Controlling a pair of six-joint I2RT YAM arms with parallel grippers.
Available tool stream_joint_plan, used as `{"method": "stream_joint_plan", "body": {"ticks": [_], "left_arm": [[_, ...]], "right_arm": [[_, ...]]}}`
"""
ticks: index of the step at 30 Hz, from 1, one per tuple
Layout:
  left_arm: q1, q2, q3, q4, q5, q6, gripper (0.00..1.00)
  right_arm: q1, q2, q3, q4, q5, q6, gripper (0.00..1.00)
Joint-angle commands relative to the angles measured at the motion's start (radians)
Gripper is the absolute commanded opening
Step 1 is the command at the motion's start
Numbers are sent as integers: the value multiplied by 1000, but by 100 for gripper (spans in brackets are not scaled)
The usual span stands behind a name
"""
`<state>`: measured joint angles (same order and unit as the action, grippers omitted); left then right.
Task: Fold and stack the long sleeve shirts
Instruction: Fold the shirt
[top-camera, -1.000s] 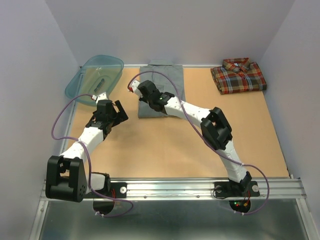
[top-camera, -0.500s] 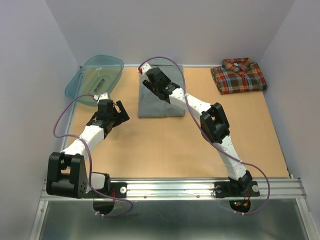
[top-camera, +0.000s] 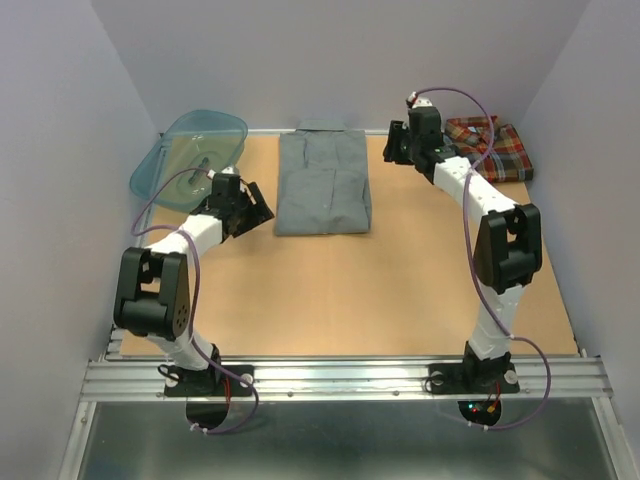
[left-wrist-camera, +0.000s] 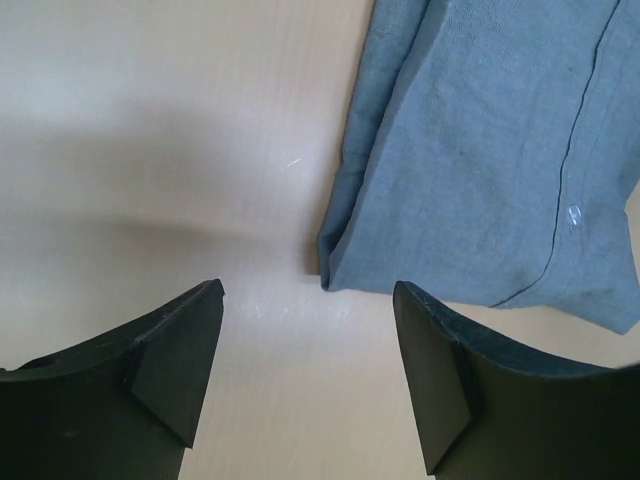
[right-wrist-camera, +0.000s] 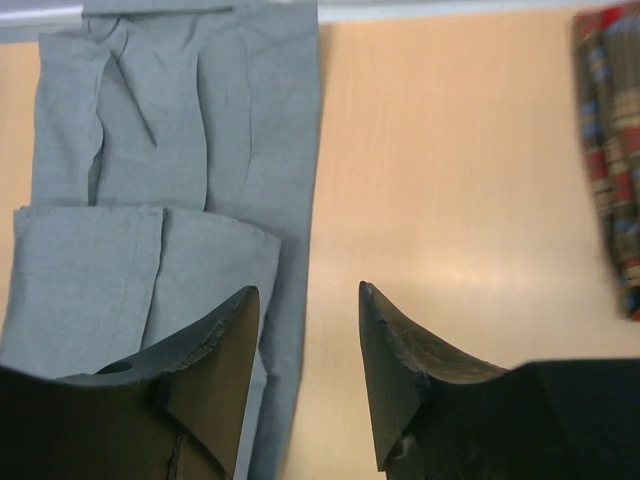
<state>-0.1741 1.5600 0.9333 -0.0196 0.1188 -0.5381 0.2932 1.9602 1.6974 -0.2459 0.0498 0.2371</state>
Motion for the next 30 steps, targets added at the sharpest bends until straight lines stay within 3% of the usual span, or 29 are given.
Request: {"method": "stream_joint_plan", "body": {"ticks": [1, 7, 19, 27, 30], "left_arm": [[-10, 81, 93, 14, 51, -13, 76], [-30, 215, 180, 14, 102, -16, 63], [-44, 301, 157, 7, 93, -30, 54], [-47, 316, 130, 3, 84, -23, 40], [-47, 316, 133, 0, 78, -16, 33]], "right_arm": [[2, 55, -48, 16, -238, 157, 46], [-6, 170, -16, 43, -364, 200, 36], [-6, 258, -48, 89, -384, 220, 36], [-6, 305, -36, 96, -393, 219, 36], [-6, 315, -24, 97, -401, 214, 28]]}}
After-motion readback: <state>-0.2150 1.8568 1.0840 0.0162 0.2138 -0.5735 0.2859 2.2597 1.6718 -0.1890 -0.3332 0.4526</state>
